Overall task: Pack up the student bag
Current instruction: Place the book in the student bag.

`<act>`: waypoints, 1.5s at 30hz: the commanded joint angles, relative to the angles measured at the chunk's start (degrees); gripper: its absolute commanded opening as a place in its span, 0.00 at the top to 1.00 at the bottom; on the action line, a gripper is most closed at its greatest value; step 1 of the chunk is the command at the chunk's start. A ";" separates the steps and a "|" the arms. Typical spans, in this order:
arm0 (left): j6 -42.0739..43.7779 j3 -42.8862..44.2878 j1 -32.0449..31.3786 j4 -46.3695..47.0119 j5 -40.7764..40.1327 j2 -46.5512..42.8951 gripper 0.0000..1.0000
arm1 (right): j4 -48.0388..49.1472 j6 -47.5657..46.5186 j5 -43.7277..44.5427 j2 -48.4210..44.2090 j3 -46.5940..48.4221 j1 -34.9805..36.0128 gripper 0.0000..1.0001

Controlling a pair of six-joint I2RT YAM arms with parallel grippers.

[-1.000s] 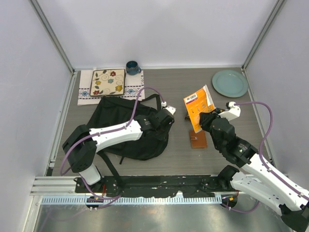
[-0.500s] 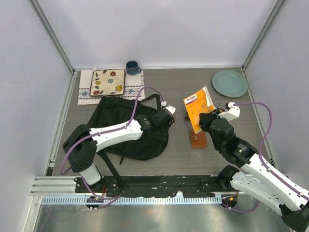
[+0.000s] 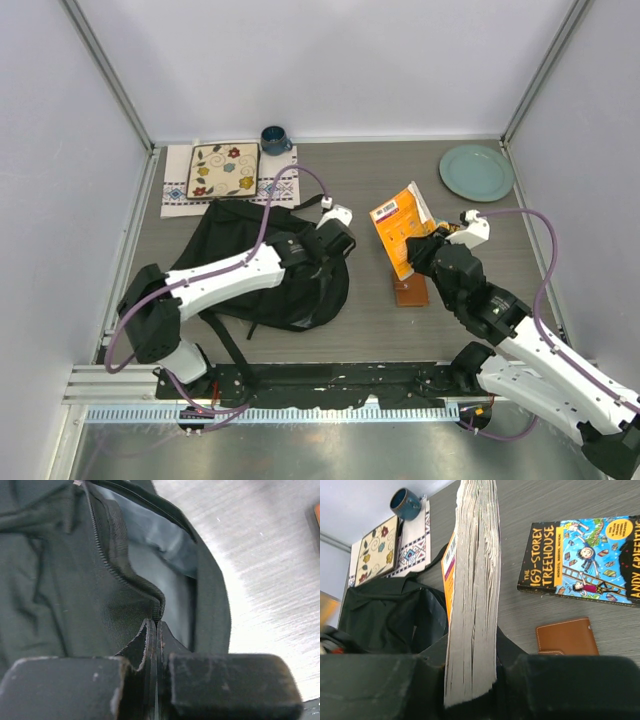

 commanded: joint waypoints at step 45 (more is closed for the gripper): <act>-0.57 5.04 9.18 4.04 0.96 -22.55 1.00 | 45.52 18.19 -54.85 42.13 3.39 2.58 1.00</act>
